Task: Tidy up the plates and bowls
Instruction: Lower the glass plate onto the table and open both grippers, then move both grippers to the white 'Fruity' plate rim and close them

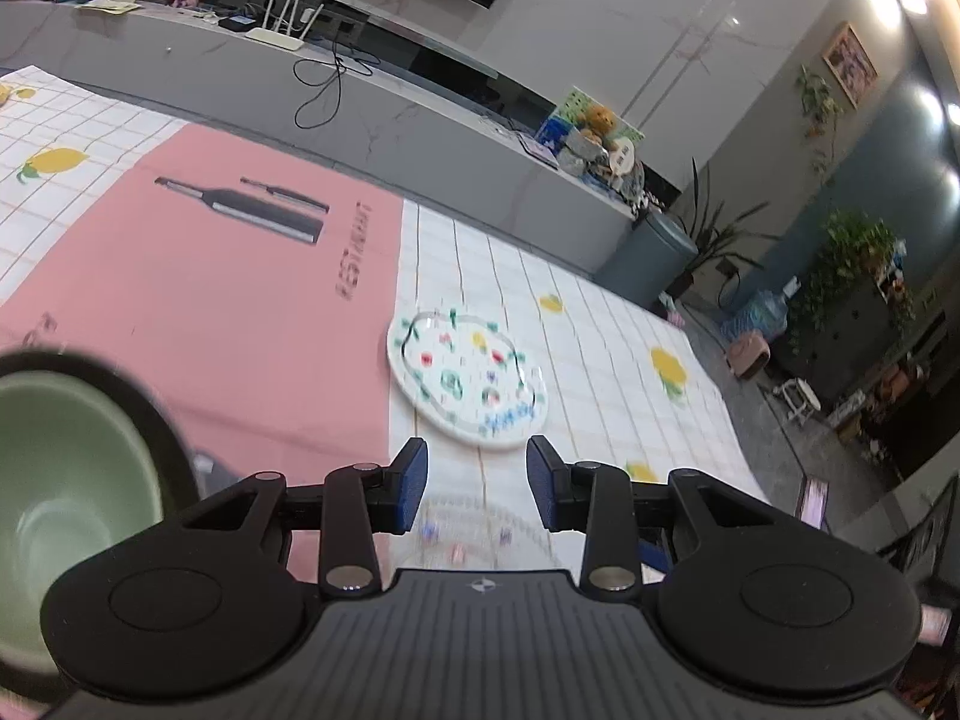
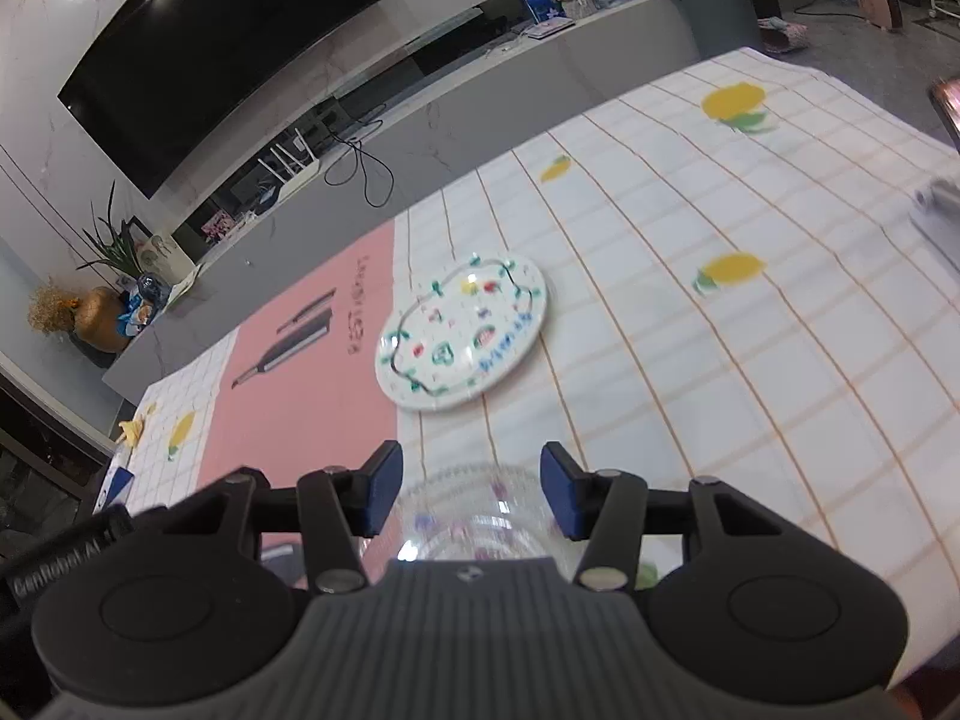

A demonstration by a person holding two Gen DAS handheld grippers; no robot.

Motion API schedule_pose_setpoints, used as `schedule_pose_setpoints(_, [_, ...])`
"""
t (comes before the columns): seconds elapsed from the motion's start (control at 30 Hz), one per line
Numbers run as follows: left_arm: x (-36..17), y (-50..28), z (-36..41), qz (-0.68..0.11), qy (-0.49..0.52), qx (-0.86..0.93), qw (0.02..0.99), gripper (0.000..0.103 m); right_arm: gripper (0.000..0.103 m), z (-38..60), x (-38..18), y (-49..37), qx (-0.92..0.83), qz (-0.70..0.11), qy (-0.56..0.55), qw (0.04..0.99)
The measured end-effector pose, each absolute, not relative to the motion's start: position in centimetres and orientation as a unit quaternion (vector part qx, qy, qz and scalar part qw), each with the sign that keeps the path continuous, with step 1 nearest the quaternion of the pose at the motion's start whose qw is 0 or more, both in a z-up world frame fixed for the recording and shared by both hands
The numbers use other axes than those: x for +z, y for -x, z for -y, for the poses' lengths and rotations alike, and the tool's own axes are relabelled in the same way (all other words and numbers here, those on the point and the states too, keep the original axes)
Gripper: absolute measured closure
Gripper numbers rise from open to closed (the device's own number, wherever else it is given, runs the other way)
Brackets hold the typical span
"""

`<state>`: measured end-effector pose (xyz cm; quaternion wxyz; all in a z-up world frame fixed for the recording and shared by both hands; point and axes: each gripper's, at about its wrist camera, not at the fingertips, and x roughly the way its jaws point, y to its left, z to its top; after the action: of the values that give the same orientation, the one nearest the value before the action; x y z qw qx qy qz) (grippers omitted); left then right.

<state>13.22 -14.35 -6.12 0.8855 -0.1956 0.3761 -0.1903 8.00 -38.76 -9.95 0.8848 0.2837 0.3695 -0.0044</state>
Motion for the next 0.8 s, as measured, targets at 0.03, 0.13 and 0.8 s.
schedule_pose_setpoints(0.03, [-6.0,-13.8,14.5,-0.376,0.197,-0.188,0.886,0.062,0.052,38.9,-9.8,-8.5,-0.004,-0.370,-0.284,0.885])
schedule_pose_setpoints(0.13, [-6.3,-15.5,15.0,-0.386,0.206,-0.159,0.885,0.062,0.052,39.6,-10.0,-10.2,-0.004,-0.377,-0.289,0.880])
schedule_pose_setpoints(0.8, [-12.8,-24.9,15.8,-0.420,0.284,-0.075,0.859,0.061,0.053,43.1,-15.2,-20.4,-0.022,-0.422,-0.308,0.852])
